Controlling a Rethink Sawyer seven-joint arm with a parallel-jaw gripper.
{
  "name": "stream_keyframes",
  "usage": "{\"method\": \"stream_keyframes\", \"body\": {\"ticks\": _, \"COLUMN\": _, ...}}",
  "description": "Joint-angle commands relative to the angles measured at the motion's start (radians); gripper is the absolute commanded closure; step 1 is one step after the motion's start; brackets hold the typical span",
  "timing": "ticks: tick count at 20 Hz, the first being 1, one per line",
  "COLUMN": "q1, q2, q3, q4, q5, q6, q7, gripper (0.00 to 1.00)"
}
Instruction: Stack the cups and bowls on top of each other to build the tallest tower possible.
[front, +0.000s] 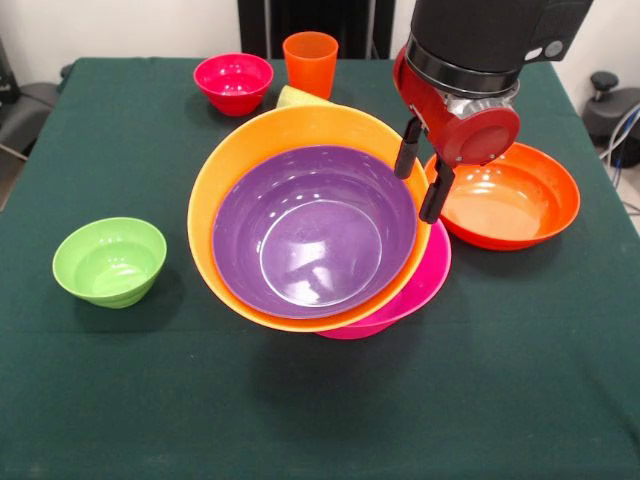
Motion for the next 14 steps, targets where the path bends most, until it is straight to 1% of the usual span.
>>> {"method": "stream_keyframes", "body": {"ticks": 1, "q1": 0.015, "q2": 0.01, "q3": 0.127, "q4": 0.108, "q5": 0.019, "q6": -0.054, "q7": 0.162, "gripper": 0.0}}
{"method": "stream_keyframes", "body": {"ticks": 5, "q1": 0.028, "q2": 0.02, "q3": 0.117, "q4": 0.128, "q5": 0.02, "q6": -0.085, "q7": 0.173, "gripper": 0.0}}
{"method": "stream_keyframes", "body": {"ticks": 8, "q1": 0.023, "q2": 0.023, "q3": 0.116, "q4": 0.136, "q5": 0.017, "q6": -0.093, "q7": 0.156, "gripper": 0.0}}
{"method": "stream_keyframes", "body": {"ticks": 11, "q1": 0.0, "q2": -0.001, "q3": 0.138, "q4": 0.174, "q5": 0.006, "q6": -0.109, "q7": 0.085, "gripper": 0.0}}
{"method": "stream_keyframes", "body": {"ticks": 14, "q1": -0.063, "q2": -0.062, "q3": 0.166, "q4": 0.263, "q5": -0.023, "q6": -0.149, "q7": -0.051, "gripper": 0.0}}
